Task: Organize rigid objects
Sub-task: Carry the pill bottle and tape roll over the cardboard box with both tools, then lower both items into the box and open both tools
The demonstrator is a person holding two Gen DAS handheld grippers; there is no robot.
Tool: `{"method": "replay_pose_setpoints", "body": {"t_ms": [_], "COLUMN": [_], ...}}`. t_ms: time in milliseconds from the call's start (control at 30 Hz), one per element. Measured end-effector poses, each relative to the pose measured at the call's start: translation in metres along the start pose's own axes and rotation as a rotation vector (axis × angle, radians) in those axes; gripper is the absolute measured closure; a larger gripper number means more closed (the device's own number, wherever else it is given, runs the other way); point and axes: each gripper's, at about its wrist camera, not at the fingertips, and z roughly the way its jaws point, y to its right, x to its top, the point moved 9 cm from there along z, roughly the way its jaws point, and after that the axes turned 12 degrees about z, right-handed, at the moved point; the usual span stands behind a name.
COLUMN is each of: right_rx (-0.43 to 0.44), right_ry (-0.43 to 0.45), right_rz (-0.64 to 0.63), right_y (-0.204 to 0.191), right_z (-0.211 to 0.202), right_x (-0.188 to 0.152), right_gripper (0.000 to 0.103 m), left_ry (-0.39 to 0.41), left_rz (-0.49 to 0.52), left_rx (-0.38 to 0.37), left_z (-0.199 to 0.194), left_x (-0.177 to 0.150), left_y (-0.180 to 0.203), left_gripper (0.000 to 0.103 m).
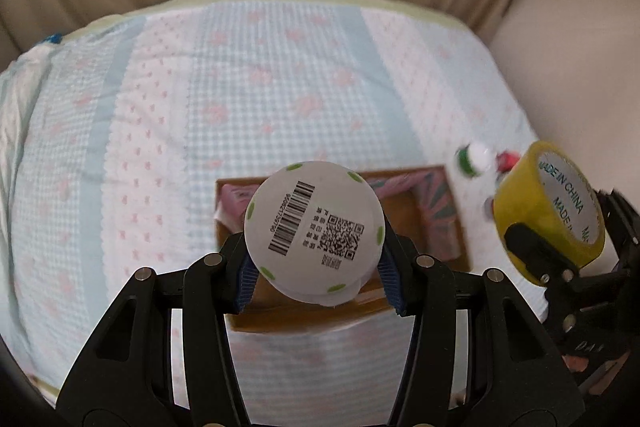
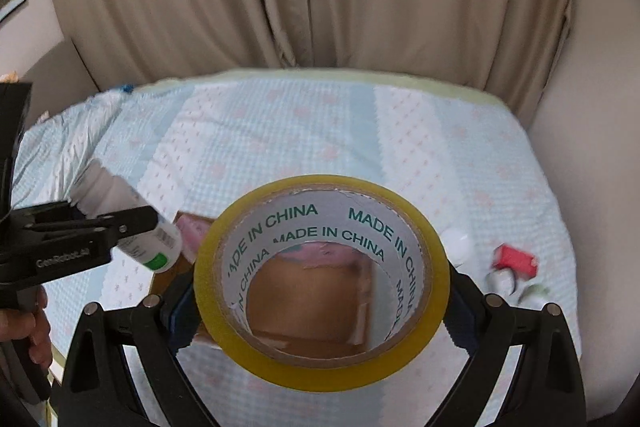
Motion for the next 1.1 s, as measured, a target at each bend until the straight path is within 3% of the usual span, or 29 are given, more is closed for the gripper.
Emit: {"method": "replay_pose_setpoints", "body": {"t_ms": [200,500,667,833,933,1000,1033,1100], "right_rx": [-0.034,-0.032,0.009,0.032,0.027,0.016,0.016,0.032], "right_ry": [-0.102,-0.219,-0.262,-0.24,-0.285,-0.339,-0.346,-0.294], "right_rz": [-0.181,-0.31,-0.349,-0.355,-0.378,-0.402,-0.414,-0.428], "right_y": [-0.036,-0.038,-0.039,-0.043,-0.04,-0.037,-0.036,-0.035], "right_z": [0.054,0.148,0.177,0.187,0.199,0.205,0.205,0.198], "right_x": [-0.038,-0.075,-0.084,-0.08,-0.085,-0.094,-0.097,-0.095], "right_gripper": [0.007,0.007,0.007,0.007,0.006,0.005,0.0,0.0], "left_ry": [-0.109,-0.257,-0.292,-0.292,-0.279,-0.264,-0.27,-0.277], "left_rz": [0.058,0.174,0.235,0.251,0.275,0.284,0.288,0.289], "left_rx": [-0.024,-0.029,-0.035,-0.039,-0.071,-0.08,-0.074,-0.069], "left_z": [0.052,0.144,0.17,0.178,0.176,0.175,0.177,0.177], "left_x": [-0.02,-0.043,-0.046,-0.035,-0.028,-0.027,-0.029,-0.033], "left_y": [-0.022,-0.026,-0.023,-0.019,-0.009,-0.005,-0.005,-0.004], "left_gripper": [0.056,0.056,0.056,0.055,0.001,0.0,0.0,0.0]}}
